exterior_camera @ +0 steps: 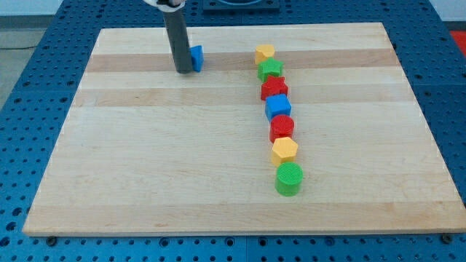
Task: Place the blue triangle above the yellow heart
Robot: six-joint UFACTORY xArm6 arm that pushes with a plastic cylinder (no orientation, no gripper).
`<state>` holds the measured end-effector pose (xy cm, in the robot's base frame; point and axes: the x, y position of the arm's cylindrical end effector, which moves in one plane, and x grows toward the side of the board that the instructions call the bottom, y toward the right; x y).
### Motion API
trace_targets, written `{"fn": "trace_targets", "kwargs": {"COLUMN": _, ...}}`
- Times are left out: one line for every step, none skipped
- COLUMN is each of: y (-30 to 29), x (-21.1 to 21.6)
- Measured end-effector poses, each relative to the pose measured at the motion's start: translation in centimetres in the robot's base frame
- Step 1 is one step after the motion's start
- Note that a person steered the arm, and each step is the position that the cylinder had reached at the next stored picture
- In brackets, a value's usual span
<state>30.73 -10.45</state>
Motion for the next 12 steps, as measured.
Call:
{"fn": "trace_targets", "kwargs": {"y": 0.4, "x": -2.1}}
{"fn": "trace_targets", "kwargs": {"y": 0.4, "x": -3.9}}
{"fn": "trace_targets", "kwargs": {"y": 1.2, "x": -4.6}}
{"fn": "trace_targets", "kwargs": {"y": 1.7, "x": -5.4}}
{"fn": "trace_targets", "kwargs": {"y": 3.1, "x": -6.0}}
{"fn": "trace_targets", "kwargs": {"y": 3.2, "x": -7.6}}
{"fn": "trace_targets", "kwargs": {"y": 4.9, "x": -7.7}}
{"fn": "trace_targets", "kwargs": {"y": 7.1, "x": -7.7}}
{"fn": "trace_targets", "kwargs": {"y": 9.2, "x": -7.7}}
{"fn": "trace_targets", "kwargs": {"y": 10.2, "x": -7.8}}
{"fn": "trace_targets", "kwargs": {"y": 11.2, "x": -8.4}}
{"fn": "trace_targets", "kwargs": {"y": 13.4, "x": -8.4}}
